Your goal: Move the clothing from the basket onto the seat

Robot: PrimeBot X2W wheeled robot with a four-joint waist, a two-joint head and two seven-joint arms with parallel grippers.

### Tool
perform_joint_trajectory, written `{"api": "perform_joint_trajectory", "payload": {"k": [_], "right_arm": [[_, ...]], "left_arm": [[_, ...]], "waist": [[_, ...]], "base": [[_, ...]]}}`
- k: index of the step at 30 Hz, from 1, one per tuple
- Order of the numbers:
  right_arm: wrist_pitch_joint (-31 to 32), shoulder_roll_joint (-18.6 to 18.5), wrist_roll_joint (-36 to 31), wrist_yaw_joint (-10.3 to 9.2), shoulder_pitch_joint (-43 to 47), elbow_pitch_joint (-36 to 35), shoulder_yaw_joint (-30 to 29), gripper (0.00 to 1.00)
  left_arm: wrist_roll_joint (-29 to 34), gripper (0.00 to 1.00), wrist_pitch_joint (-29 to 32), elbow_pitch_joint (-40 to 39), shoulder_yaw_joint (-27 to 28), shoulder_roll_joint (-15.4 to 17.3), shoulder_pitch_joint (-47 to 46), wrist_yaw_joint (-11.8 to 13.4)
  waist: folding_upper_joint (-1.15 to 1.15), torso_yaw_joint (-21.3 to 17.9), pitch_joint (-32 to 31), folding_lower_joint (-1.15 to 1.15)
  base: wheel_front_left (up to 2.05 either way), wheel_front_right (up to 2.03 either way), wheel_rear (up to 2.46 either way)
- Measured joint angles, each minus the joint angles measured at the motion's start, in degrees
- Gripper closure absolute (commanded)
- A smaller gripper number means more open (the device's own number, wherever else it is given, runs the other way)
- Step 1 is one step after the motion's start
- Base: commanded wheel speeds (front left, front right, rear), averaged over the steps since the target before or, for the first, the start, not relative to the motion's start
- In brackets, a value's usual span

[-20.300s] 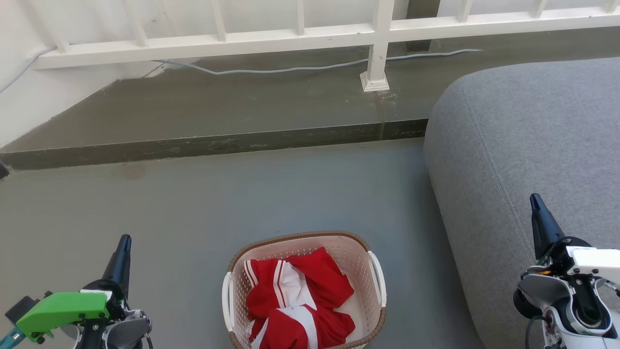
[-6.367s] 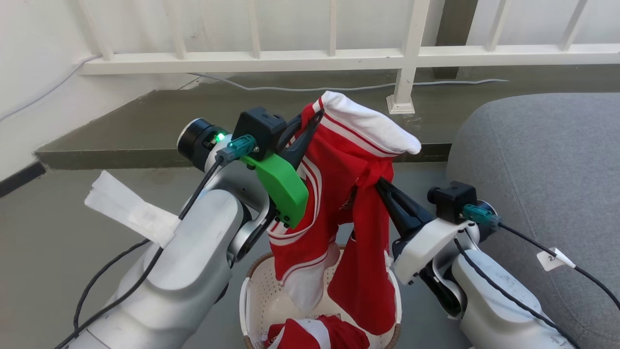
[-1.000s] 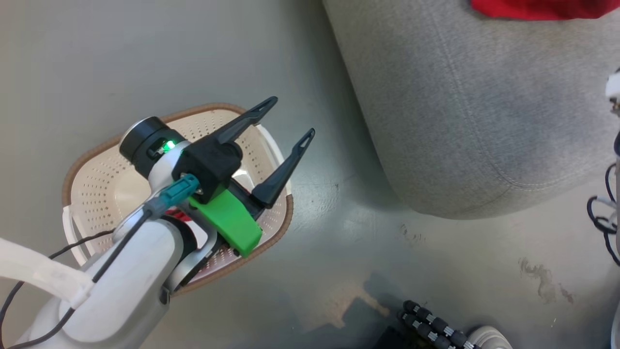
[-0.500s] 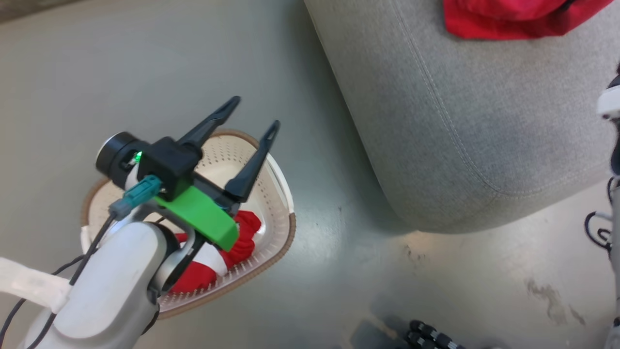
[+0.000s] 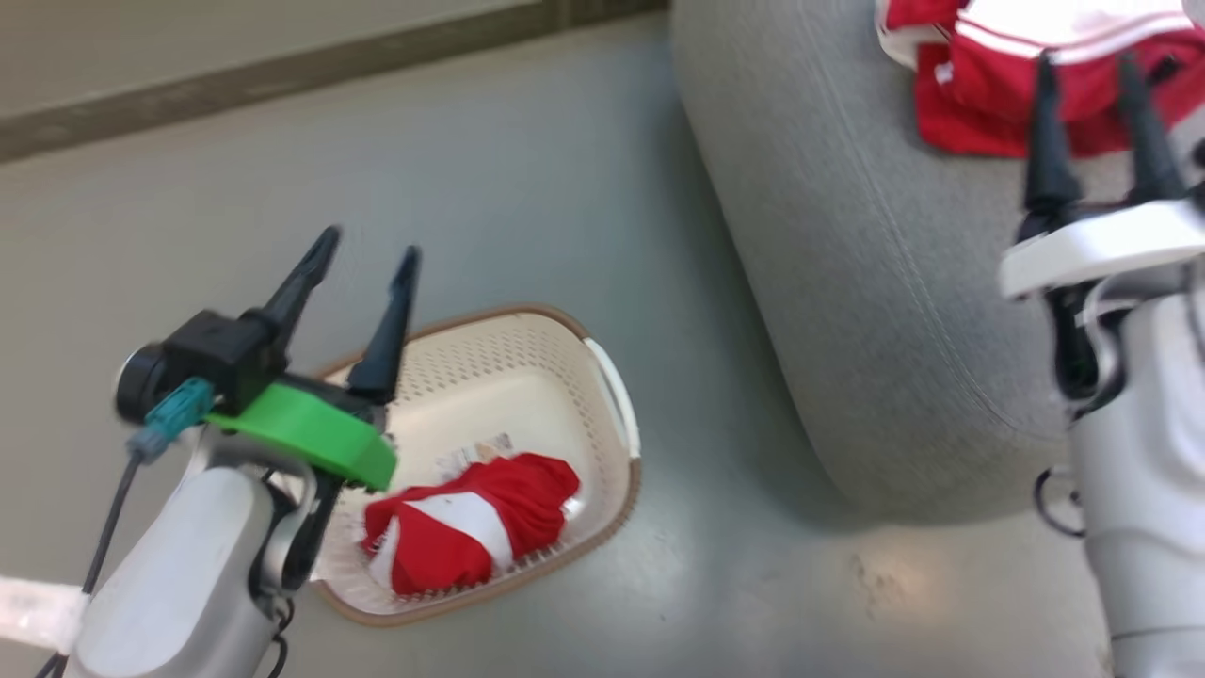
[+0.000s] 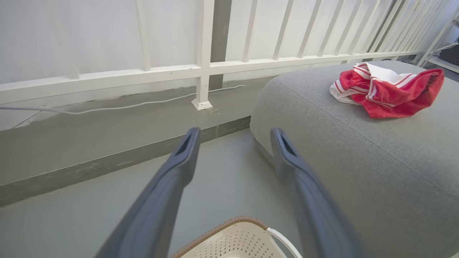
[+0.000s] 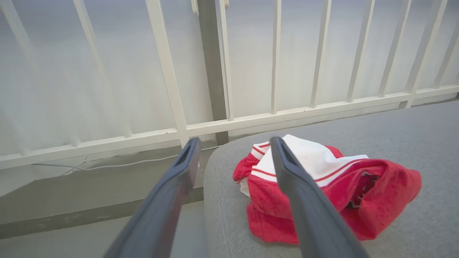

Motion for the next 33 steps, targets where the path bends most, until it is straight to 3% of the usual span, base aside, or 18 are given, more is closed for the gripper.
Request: {"api": "perform_joint_trajectory", "payload": {"k": [6, 19, 33], "right_arm": [[0.00, 3.05, -0.66, 0.19, 3.82, -0.60, 2.40, 0.00], [0.00, 3.72, -2.86, 0.47, 12.25, -3.13, 7.13, 0.00], [0.00, 4.12, -2.93, -0.51, 22.43, -5.31, 9.48, 0.00]], "left_arm": [[-0.29, 0.00, -0.87, 3.19, 3.31, -0.10, 3.46, 2.68], [-0.77, 0.00, -0.98, 5.80, 8.17, -1.92, 11.68, 4.16], [1.11, 0.00, -0.98, 2.32, 14.88, -3.36, 21.48, 5.11]], "waist": [[0.00, 3.52, -4.00, 0.00], [0.00, 11.23, -12.38, 0.00], [0.00, 17.12, -19.48, 0.00]], "base": [[0.00, 0.00, 0.00], [0.00, 0.00, 0.00], [0.00, 0.00, 0.00]]}}
